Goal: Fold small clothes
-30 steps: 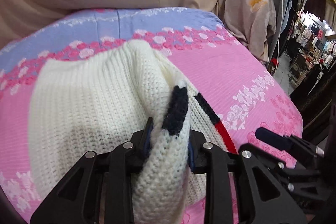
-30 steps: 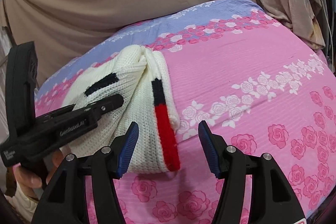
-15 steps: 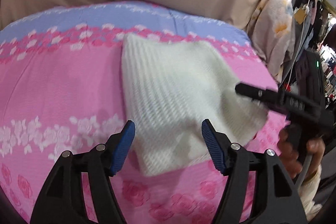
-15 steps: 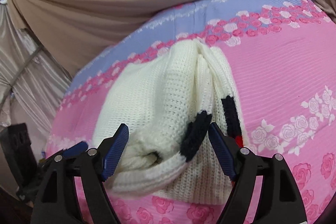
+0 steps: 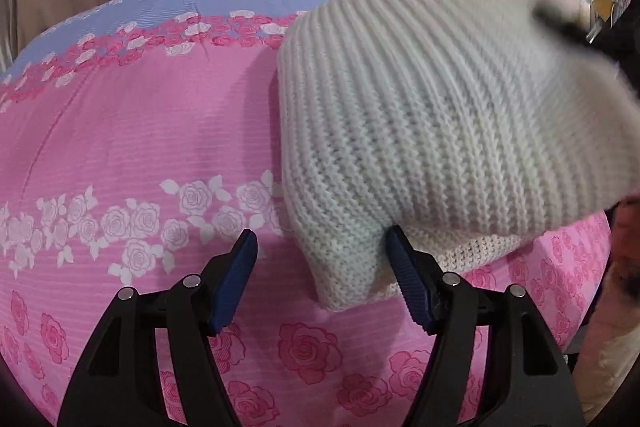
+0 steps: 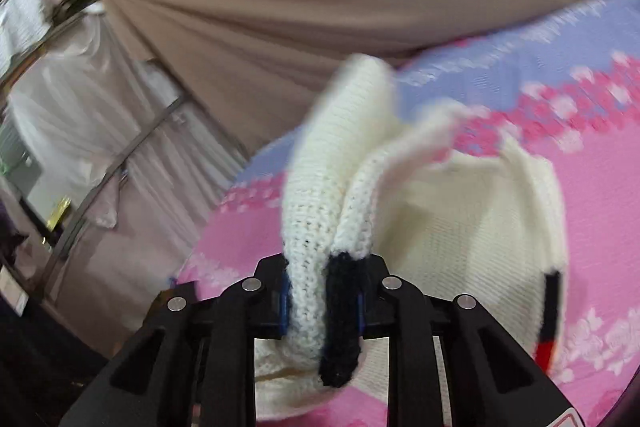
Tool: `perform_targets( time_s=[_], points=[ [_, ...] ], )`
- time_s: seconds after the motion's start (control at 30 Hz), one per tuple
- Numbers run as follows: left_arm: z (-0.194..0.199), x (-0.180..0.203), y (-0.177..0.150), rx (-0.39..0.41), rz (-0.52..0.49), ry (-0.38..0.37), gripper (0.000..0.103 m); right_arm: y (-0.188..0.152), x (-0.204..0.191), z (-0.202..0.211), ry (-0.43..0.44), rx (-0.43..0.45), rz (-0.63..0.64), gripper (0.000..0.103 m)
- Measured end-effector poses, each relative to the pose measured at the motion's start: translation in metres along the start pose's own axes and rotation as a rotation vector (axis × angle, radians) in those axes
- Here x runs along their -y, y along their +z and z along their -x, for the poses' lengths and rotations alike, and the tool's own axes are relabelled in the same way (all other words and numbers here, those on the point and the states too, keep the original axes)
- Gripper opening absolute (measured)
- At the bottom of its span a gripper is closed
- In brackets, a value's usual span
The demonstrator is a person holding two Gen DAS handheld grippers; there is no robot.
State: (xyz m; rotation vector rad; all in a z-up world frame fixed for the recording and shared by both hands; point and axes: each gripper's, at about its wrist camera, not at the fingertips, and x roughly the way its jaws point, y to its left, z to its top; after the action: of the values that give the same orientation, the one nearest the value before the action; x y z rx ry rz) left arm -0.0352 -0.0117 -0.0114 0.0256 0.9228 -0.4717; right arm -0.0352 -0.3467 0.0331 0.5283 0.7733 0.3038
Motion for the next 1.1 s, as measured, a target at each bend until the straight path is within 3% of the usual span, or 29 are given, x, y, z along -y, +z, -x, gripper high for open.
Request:
perform_targets(
  time_s=[0.03, 0.07, 0.1, 0.17, 0.23, 0.3, 0.37, 0.47, 0.57, 0.6, 0.63, 0.7, 0.77, 0.8, 0.83, 0.87, 0.9, 0.93, 1.0, 1.1],
  points=[
    [-0.002, -0.002, -0.001, -0.004, 0.002, 0.004, 0.065, -0.007, 0.021, -0.018, -0.145, -0.053, -0.025, 0.022],
    [-0.004, -0.004, -0.001, -0.013, 0.006, -0.009, 0.065, -0.018, 0.046, -0.033, -0.190, -0.097, -0.083, 0.022],
    [-0.005, -0.004, -0.002, -0.024, 0.013, -0.038, 0.065, -0.022, 0.053, -0.025, -0.112, -0.044, -0.121, 0.022],
    [-0.001, -0.004, -0.001, -0.024, 0.030, -0.045, 0.064, -0.022, 0.054, -0.010, -0.074, -0.031, -0.173, 0.025],
    [0.010, 0.000, 0.001, 0.005, 0.025, -0.049, 0.064, -0.023, 0.043, 0.008, -0.152, 0.013, -0.133, 0.035],
    [0.022, 0.004, 0.007, 0.040, 0.026, -0.070, 0.064, -0.027, 0.030, 0.024, -0.219, 0.046, -0.077, 0.035],
    [0.033, 0.008, 0.014, 0.075, 0.022, -0.078, 0.064, -0.033, 0.009, 0.039, -0.227, 0.068, -0.022, 0.035],
    [0.031, 0.015, 0.027, 0.095, 0.023, -0.085, 0.068, -0.044, -0.015, 0.046, -0.198, 0.053, 0.046, 0.046],
    [0.009, 0.023, 0.033, 0.051, 0.006, -0.075, 0.068, -0.059, -0.019, 0.026, -0.274, -0.017, 0.117, 0.051],
    [0.003, 0.025, 0.031, 0.033, 0.001, -0.074, 0.068, -0.065, -0.018, 0.021, -0.303, -0.033, 0.130, 0.043],
    [-0.003, 0.027, 0.029, 0.012, -0.004, -0.072, 0.068, -0.071, -0.015, 0.018, -0.303, -0.052, 0.135, 0.009],
    [-0.008, 0.029, 0.023, -0.007, -0.022, -0.046, 0.068, -0.077, -0.014, 0.031, -0.198, -0.024, 0.098, 0.008],
    [-0.010, 0.028, 0.017, -0.024, -0.046, -0.011, 0.067, -0.077, -0.014, 0.061, -0.011, 0.052, 0.039, 0.008],
    [-0.012, 0.025, 0.014, -0.037, -0.046, 0.000, 0.067, -0.078, -0.013, 0.070, 0.037, 0.067, 0.008, 0.008],
    [-0.015, 0.020, 0.010, -0.052, -0.041, 0.002, 0.067, -0.080, -0.007, 0.072, 0.040, 0.059, -0.011, 0.008],
    [-0.019, 0.015, 0.005, -0.072, -0.030, -0.008, 0.067, -0.085, -0.003, 0.067, -0.037, 0.036, -0.001, 0.007],
    [-0.022, 0.011, 0.002, -0.084, -0.019, -0.020, 0.067, -0.092, 0.005, 0.054, -0.182, -0.014, 0.021, 0.007],
    [-0.023, 0.009, -0.001, -0.078, -0.012, -0.031, 0.068, -0.099, 0.013, 0.039, -0.253, -0.068, 0.015, 0.007],
    [-0.021, 0.014, -0.004, -0.068, -0.038, -0.007, 0.068, -0.111, 0.025, 0.033, -0.195, -0.059, -0.029, 0.006],
    [-0.016, 0.016, -0.004, -0.060, -0.053, 0.000, 0.068, -0.105, 0.020, 0.043, -0.207, -0.057, -0.032, 0.008]
  ],
)
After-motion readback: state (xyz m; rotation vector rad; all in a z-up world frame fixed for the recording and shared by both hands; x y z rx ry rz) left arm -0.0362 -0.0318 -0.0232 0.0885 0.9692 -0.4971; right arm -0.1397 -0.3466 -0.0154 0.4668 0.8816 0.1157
